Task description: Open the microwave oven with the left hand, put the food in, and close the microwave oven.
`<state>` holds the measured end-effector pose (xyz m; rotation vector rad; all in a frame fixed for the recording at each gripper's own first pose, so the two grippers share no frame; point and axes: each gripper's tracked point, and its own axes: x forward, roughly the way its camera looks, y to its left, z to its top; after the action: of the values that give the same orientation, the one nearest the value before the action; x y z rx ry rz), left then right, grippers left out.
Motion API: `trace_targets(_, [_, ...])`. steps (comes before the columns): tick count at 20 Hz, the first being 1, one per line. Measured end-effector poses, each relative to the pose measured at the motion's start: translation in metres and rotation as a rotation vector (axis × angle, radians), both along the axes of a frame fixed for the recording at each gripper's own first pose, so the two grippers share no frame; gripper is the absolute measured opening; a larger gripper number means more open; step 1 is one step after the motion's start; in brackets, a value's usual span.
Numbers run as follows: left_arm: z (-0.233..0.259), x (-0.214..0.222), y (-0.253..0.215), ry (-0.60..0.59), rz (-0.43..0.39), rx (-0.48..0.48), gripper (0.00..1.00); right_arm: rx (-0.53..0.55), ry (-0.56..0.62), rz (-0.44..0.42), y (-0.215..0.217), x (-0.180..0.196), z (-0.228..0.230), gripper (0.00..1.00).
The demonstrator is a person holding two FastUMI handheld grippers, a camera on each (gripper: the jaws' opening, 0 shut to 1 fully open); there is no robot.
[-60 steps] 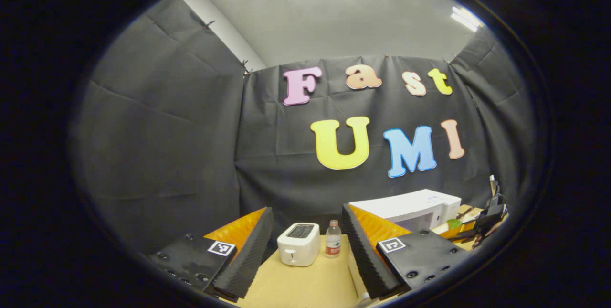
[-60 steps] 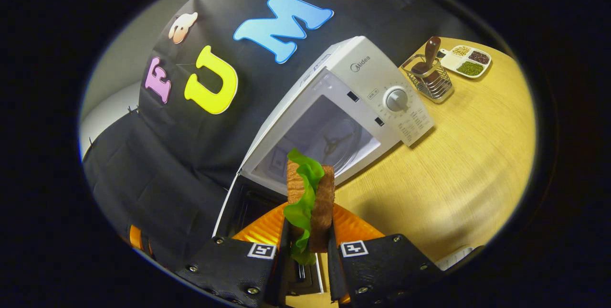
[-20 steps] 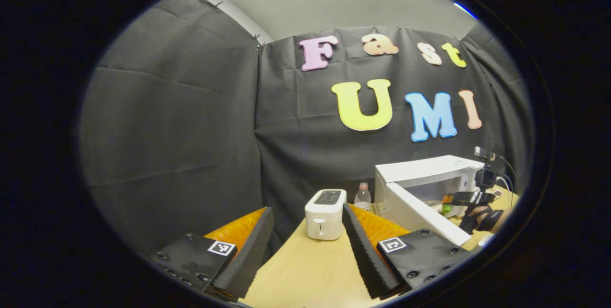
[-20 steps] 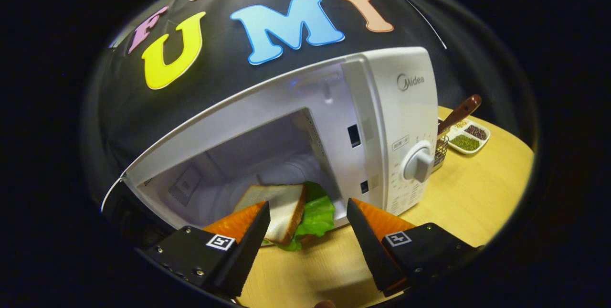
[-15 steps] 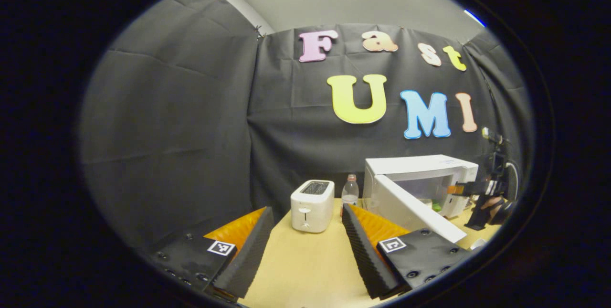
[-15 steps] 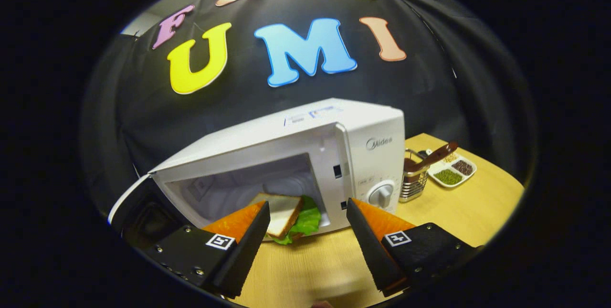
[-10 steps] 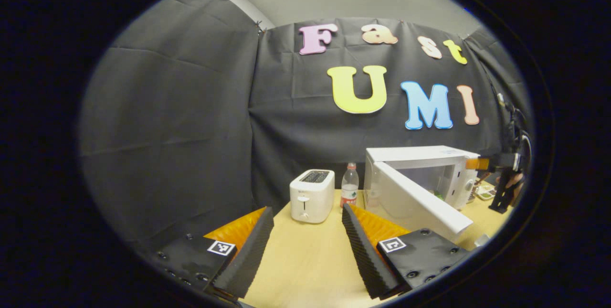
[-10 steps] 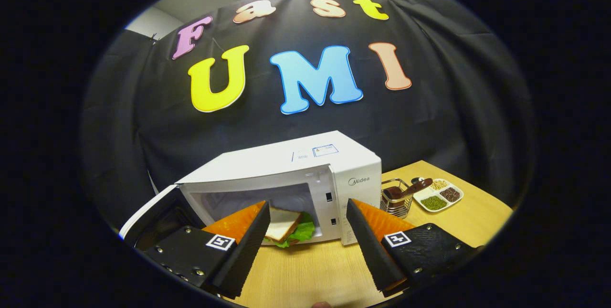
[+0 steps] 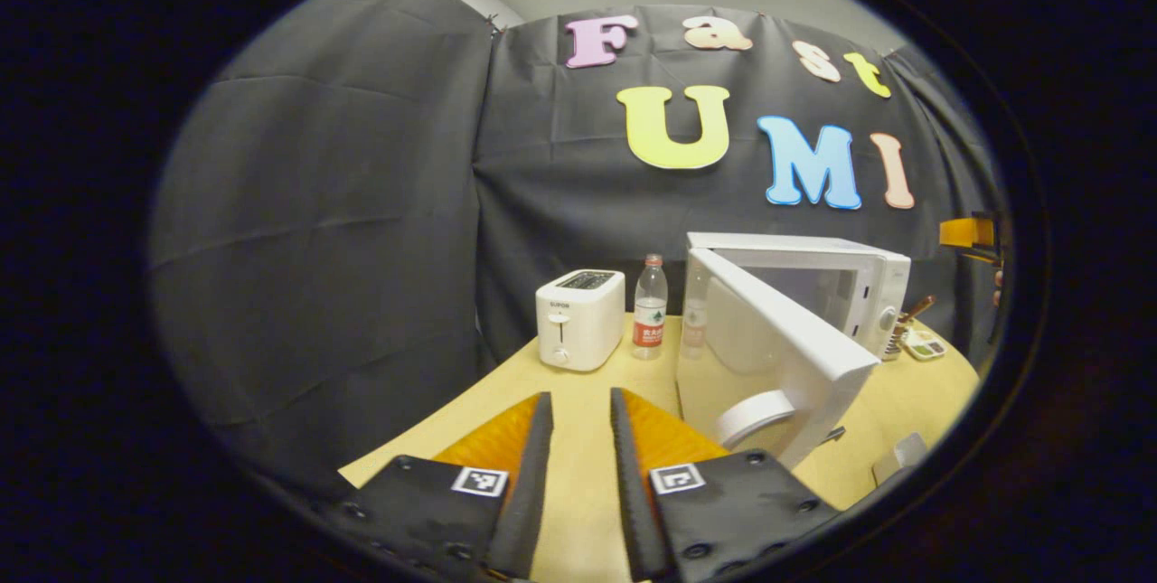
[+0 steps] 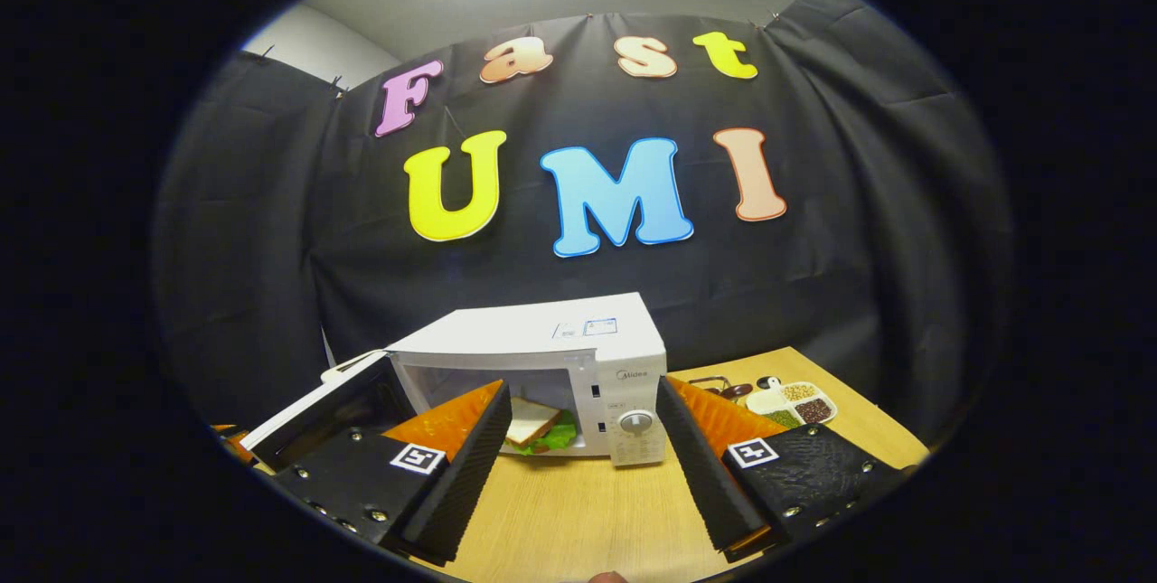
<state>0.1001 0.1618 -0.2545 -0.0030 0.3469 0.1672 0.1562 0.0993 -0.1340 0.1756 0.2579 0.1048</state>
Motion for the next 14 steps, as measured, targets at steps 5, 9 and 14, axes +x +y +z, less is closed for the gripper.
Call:
trace_targets(5, [-0.001, -0.009, -0.040, 0.007, -0.008, 0.026, 0.26, 0.021, -0.010, 0.002, -0.048, -0.034, 0.012, 0.98])
trace_targets(9, [0.007, -0.015, -0.063, 0.001, 0.003, 0.078, 0.07, 0.025, -0.030, -0.006, -0.085, -0.063, 0.018, 0.98])
trace_targets(14, [0.002, -0.017, -0.105, 0.014, -0.040, 0.060, 0.07, 0.057, -0.009, -0.011, -0.115, -0.095, 0.016, 0.98])
